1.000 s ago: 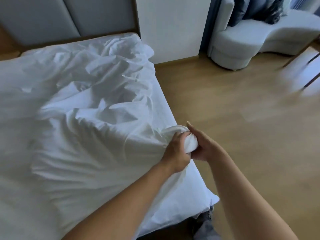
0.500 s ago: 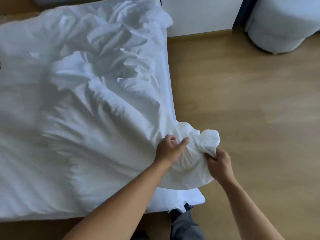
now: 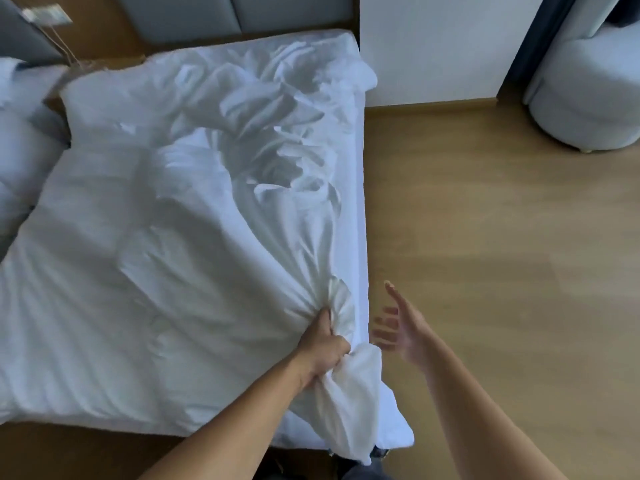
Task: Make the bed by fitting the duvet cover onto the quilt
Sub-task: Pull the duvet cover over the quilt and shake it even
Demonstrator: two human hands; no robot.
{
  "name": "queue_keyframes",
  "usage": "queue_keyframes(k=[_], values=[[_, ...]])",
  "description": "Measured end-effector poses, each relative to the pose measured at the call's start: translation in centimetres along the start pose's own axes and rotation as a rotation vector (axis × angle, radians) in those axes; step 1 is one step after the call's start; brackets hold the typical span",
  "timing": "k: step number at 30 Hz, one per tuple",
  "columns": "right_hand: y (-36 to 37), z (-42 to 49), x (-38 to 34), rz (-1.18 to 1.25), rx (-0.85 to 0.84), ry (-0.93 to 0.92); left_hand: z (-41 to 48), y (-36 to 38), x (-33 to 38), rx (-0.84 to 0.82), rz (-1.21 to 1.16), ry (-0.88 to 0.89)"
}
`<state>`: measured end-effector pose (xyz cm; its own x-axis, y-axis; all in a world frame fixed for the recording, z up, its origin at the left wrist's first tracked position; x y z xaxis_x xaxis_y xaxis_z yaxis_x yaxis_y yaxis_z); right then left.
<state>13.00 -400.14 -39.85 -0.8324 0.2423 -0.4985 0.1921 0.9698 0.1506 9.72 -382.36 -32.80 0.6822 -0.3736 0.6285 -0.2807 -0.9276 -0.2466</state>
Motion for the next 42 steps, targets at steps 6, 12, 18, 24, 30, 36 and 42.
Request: queue_keyframes(k=[6,12,18,24,30,36,42], values=[[14.4,1.4,-4.7,-0.779,-0.287,-0.086,-5.4,-0.9,-3.0,-0.237,0.121,0.069],[11.8,0.6,-8.3,-0.713,0.328,-0.630,-1.4,-8.3,-0.8,0.101,0.575,0.133],[8.3,-0.1,-4.4,-0.965,0.314,-0.628,7.1,-13.8,-2.0,0.246,0.597,0.084],[8.7,1.1,-0.3,-0.854,0.260,-0.511,10.0,-12.0,-4.8,0.192,0.742,0.048],[10.7,3.5,0.2,-0.890,0.089,-0.366,14.4,-10.7,5.6,0.237,0.606,0.263],[8.2,9.7,-2.7,-1.075,-0.228,-0.251,26.0,-6.6,3.4,0.180,0.554,-0.234],[3.9,21.1,-9.3,-1.049,-0.394,-0.048,34.3,-3.0,1.4,0.360,0.593,-0.375]])
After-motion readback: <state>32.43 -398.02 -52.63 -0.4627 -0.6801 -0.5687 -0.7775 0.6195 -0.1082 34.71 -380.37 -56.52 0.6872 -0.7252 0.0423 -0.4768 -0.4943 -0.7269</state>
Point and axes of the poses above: each hand's wrist, its own z-axis towards the middle knuckle, its own y-axis out of the palm, x = y × z, the point moved 2 cm from there along z, towards the middle knuckle, and after that the axes turned 4 degrees about -y, right-handed, at the moved point
